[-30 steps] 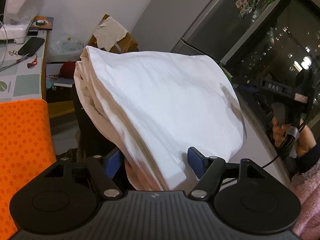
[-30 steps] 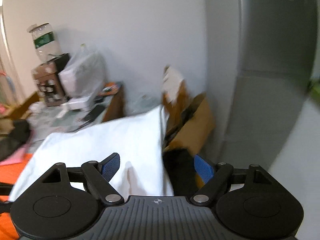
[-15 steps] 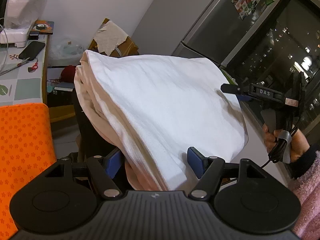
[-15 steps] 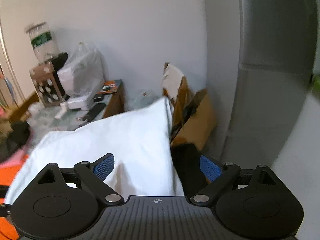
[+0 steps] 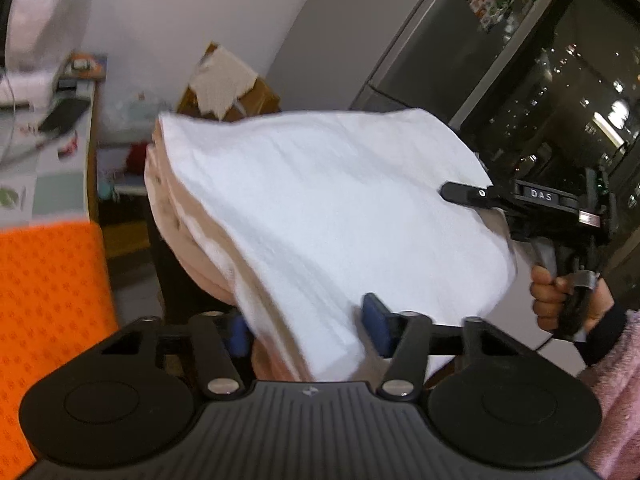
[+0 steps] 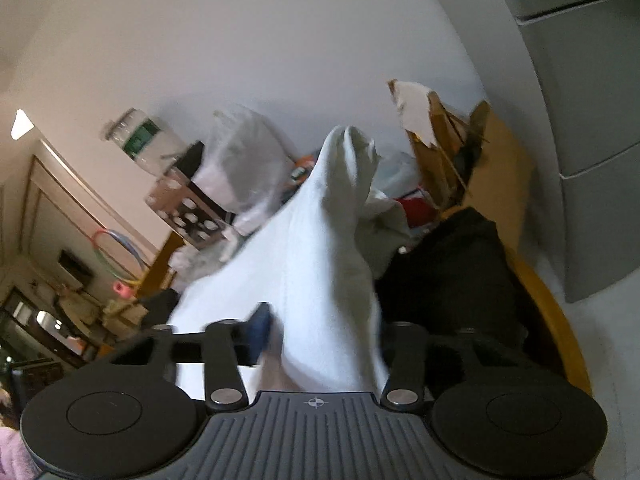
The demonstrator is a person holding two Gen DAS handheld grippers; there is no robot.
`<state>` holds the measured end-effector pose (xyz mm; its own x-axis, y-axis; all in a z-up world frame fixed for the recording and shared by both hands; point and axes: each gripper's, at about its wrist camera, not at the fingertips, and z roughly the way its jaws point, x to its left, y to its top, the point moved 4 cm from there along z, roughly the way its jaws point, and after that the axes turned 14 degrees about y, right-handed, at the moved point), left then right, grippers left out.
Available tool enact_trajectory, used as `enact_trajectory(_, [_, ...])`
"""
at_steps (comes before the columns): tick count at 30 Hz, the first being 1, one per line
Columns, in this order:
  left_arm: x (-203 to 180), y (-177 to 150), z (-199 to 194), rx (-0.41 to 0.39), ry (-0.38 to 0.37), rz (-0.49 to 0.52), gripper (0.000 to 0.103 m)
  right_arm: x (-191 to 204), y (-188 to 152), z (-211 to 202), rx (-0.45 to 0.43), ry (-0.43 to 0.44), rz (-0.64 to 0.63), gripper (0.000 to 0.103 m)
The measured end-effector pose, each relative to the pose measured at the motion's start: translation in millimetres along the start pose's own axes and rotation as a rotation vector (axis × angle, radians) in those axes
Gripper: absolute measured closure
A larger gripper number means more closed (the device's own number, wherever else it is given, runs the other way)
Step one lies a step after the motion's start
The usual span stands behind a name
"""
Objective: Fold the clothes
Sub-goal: 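Lower the trousers onto the black clothes pile and open both grippers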
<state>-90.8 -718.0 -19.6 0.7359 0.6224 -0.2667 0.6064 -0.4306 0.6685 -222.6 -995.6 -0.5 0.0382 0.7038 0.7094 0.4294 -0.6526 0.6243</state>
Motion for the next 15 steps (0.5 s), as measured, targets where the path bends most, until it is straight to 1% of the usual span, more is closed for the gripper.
enact_trajectory(1, [-2, 3, -2, -0.011, -0.003, 0.007, 0.049, 4, 2, -4, -0.008, 0.002, -0.006, 0.069])
enact_trajectory(2, [-5, 5, -2, -0.021, -0.005, 0.024, 0.049, 7, 4, -8, -0.014, -0.001, -0.013, 0.070])
enact_trajectory(6, [-24, 11, -2, -0.051, -0.007, 0.102, 0.050, 16, 13, -24, -0.047, -0.007, -0.026, 0.072])
enact_trajectory(10, [-42, 19, 4, -0.053, -0.052, 0.121, 0.050, 18, 23, -47, -0.100, -0.018, -0.037, 0.072])
enact_trajectory(12, [-54, 22, 10, -0.044, -0.078, 0.136, 0.050, 17, 27, -62, -0.122, -0.035, -0.039, 0.072])
enact_trajectory(15, [-72, 22, 20, -0.040, -0.090, 0.173, 0.050, 8, 27, -81, -0.127, -0.093, -0.031, 0.072])
